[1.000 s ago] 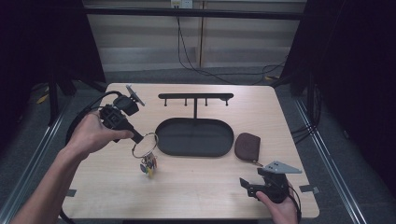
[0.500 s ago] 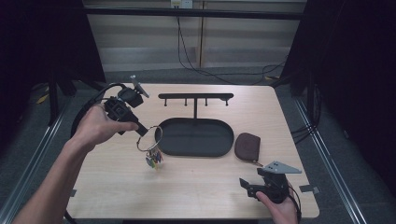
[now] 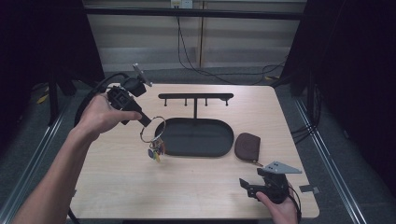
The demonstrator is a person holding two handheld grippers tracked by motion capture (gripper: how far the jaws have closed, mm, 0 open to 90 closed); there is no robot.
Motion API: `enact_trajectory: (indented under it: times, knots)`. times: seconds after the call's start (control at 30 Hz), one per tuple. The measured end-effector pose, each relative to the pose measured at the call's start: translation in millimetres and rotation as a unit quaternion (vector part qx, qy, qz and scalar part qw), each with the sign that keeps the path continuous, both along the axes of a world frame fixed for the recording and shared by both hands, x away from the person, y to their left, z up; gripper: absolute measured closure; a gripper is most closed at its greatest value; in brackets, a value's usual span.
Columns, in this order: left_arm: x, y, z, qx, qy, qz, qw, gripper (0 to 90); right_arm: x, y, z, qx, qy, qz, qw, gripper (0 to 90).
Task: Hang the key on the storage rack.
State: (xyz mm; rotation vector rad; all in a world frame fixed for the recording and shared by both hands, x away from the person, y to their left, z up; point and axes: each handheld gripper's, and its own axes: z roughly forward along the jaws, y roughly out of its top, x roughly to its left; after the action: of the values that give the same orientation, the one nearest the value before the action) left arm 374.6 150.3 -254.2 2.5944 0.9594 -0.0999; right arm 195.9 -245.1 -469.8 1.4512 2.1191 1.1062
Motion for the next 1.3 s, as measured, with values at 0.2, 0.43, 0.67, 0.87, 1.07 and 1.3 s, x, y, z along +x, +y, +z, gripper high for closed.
enact_trajectory:
  times: [0.2, 0.43, 0.67, 0.87, 1.07, 1.3]
  knots:
    - [8.3, -3.5, 3.0, 0.0, -0.005, 0.006, 1.0, 88.5, 0.0, 0.0, 0.0, 0.0, -0.001, 0.001, 1.0, 18.6]
    - [20.7, -11.9, 5.4, 0.001, -0.009, 0.016, 0.9998, 88.5, -0.6, 0.8, 0.3, 0.0, 0.0, 0.001, 1.0, 18.6]
    - [33.0, -20.2, 2.5, 0.003, -0.008, 0.014, 0.9999, 88.5, -0.7, 1.2, 0.3, 0.0, -0.002, 0.003, 1.0, 18.5]
    - [42.4, -24.1, 0.6, 0.011, -0.007, 0.019, 0.9997, 88.5, -0.5, 2.9, 0.2, -0.001, 0.001, 0.006, 1.0, 18.5]
    - [48.1, -29.8, -8.1, 0.021, -0.005, 0.018, 0.9996, 88.5, -0.7, 2.4, 0.2, 0.0, 0.0, 0.006, 1.0, 18.5]
    - [52.3, -32.6, -11.8, 0.023, -0.012, 0.023, 0.9994, 88.5, -0.9, 2.9, 0.1, -0.002, 0.001, 0.008, 1.0, 18.5]
